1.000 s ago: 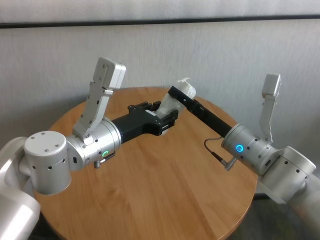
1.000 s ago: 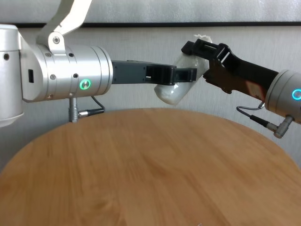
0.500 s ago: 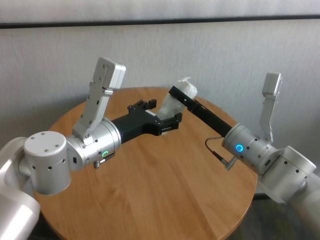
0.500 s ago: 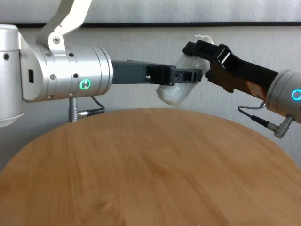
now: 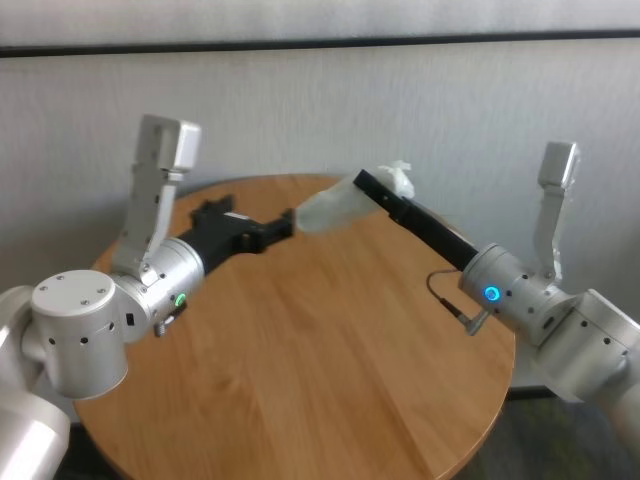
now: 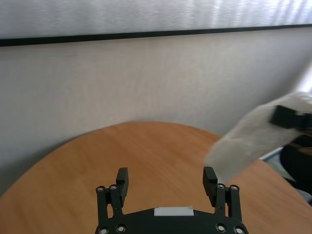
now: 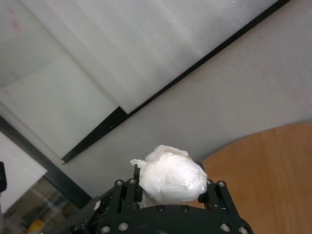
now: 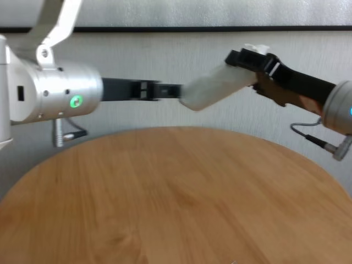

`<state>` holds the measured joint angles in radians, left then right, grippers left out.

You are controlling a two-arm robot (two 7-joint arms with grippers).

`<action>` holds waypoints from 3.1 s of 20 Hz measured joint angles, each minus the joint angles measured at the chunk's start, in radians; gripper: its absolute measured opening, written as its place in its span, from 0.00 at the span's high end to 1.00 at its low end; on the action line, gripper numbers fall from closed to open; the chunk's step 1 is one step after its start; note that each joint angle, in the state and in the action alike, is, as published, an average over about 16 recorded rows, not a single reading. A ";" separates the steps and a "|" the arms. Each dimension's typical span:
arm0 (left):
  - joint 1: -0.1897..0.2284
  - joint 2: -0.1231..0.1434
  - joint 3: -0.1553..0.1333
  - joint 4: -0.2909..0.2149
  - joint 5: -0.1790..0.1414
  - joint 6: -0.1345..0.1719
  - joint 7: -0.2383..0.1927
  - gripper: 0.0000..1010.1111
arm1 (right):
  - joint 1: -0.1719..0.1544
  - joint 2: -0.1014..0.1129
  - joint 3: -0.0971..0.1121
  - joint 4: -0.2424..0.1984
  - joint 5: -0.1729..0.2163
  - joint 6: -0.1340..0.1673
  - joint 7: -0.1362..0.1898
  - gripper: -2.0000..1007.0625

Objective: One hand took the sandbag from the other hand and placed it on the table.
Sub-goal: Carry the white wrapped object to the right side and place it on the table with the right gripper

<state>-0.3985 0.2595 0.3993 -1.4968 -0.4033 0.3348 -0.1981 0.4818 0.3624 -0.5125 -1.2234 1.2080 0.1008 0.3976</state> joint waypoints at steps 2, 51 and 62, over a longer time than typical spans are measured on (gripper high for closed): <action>0.008 -0.009 -0.016 -0.004 0.006 0.010 0.039 0.01 | -0.002 0.008 0.006 -0.002 -0.014 -0.008 -0.007 0.42; 0.042 -0.138 -0.119 -0.017 0.156 0.008 0.170 0.01 | -0.124 0.280 0.066 -0.210 -0.353 0.084 -0.119 0.42; 0.034 -0.159 -0.138 0.009 0.161 0.024 0.145 0.01 | -0.065 0.252 0.022 -0.132 -0.427 0.156 -0.104 0.42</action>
<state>-0.3645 0.1008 0.2617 -1.4874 -0.2421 0.3584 -0.0533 0.4168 0.6147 -0.4901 -1.3550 0.7806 0.2572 0.2940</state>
